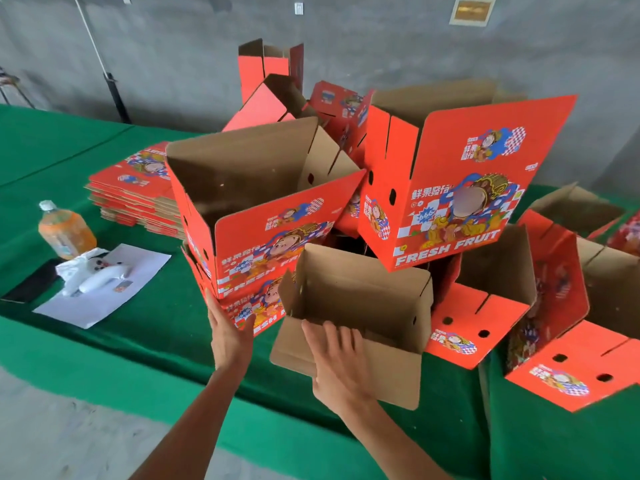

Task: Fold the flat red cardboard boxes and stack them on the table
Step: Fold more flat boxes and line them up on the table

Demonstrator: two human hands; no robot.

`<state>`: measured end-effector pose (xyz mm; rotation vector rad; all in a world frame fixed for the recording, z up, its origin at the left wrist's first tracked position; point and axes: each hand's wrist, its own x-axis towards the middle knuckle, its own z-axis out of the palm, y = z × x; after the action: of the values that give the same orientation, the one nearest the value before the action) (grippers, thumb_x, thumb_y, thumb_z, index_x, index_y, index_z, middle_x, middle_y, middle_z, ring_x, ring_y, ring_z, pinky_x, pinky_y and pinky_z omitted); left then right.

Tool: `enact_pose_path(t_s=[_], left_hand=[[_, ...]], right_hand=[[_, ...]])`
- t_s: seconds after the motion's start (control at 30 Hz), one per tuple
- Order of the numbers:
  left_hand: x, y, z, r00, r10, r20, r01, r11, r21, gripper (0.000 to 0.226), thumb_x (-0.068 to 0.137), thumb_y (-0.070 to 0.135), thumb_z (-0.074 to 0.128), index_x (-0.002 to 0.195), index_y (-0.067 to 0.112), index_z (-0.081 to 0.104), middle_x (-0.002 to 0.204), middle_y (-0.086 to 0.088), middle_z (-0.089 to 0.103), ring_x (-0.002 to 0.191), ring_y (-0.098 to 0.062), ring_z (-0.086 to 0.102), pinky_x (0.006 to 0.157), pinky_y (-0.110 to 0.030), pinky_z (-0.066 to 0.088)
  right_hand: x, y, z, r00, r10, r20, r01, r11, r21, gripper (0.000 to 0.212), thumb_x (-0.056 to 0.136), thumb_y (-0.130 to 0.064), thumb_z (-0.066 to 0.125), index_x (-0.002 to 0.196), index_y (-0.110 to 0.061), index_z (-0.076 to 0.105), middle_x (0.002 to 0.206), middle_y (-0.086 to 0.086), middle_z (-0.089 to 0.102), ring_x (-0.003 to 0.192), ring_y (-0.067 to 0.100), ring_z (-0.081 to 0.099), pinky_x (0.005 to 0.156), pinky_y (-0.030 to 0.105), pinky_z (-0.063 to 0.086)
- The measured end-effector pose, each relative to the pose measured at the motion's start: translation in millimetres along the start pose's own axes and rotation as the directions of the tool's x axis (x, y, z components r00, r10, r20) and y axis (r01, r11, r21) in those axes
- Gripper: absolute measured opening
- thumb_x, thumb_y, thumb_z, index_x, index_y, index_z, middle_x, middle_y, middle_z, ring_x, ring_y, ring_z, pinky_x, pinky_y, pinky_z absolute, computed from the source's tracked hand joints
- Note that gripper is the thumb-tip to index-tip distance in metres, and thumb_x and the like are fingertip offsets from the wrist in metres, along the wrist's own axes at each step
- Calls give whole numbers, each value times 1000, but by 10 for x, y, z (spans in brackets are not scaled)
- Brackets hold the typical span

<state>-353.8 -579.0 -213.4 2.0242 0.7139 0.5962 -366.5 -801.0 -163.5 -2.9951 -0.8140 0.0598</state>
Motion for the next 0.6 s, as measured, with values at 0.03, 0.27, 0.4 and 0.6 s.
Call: enact_pose_path(t_s=[0.03, 0.27, 0.4, 0.6], left_hand=[[19, -11, 40, 1000, -9, -24, 9, 1000, -4, 113, 89, 17, 77, 162, 42, -6, 170, -4, 23, 121, -50, 60, 90, -60, 49], [134, -26, 223, 998, -18, -68, 23, 998, 62, 103, 96, 18, 66, 161, 45, -8, 169, -5, 30, 114, -53, 62, 91, -60, 49], [211, 32, 332, 997, -16, -74, 20, 998, 57, 104, 94, 15, 67, 163, 41, -7, 169, -4, 30, 115, -53, 61, 92, -60, 48], [272, -5, 401, 998, -13, -64, 18, 997, 79, 97, 96, 11, 64, 165, 31, -1, 171, -3, 24, 118, -53, 58, 91, -60, 47]], right_hand=[[15, 2, 50, 1000, 6, -15, -6, 1000, -8, 116, 65, -42, 89, 159, -29, 22, 145, 18, 49, 122, 40, 54, 112, 58, 40], [192, 46, 234, 997, 54, -63, -53, 999, 9, 127, 48, -31, 97, 158, -24, 34, 140, 20, 56, 121, 42, 58, 109, 60, 43], [299, 94, 263, 996, 65, -62, -65, 998, -5, 128, 45, -31, 98, 157, -24, 37, 139, 21, 58, 121, 43, 59, 109, 60, 43], [391, 156, 290, 996, 64, -60, -65, 998, -16, 129, 44, -32, 99, 157, -25, 39, 140, 21, 60, 122, 43, 62, 109, 60, 45]])
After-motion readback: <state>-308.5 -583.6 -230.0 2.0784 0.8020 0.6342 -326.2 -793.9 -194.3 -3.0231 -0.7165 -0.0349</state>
